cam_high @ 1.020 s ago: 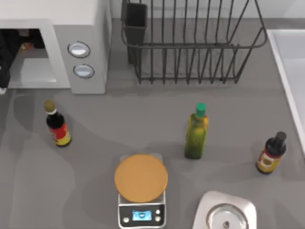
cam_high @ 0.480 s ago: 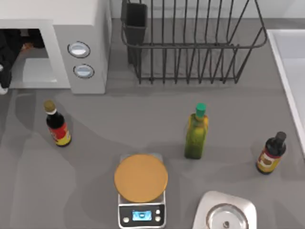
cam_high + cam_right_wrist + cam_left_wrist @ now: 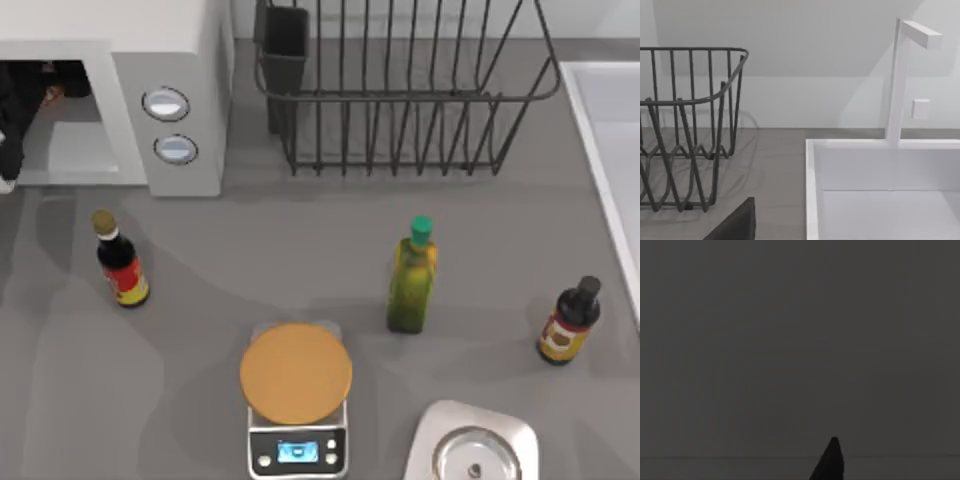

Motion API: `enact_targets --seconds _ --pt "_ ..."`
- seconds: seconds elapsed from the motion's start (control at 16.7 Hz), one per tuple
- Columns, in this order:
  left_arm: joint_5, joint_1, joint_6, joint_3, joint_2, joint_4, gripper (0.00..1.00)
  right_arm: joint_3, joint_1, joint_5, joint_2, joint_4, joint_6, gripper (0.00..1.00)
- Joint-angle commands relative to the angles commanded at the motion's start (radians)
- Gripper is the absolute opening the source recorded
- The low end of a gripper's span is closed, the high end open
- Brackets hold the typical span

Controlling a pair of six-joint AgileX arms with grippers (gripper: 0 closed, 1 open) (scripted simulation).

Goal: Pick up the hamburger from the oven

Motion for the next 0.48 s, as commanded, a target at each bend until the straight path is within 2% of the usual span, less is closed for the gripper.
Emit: enact_targets --seconds 0.3,0.48 --pt "-0.002 0.000 0.002 0.002 -0.172 -0.176 0.00 0.000 0.000 0.000 0.000 0.000 0.000 1.00" --pt "-0.002 0.000 0.002 0.004 -0.218 -0.222 0.00 0.000 0.000 0.000 0.000 0.000 0.000 1.00"
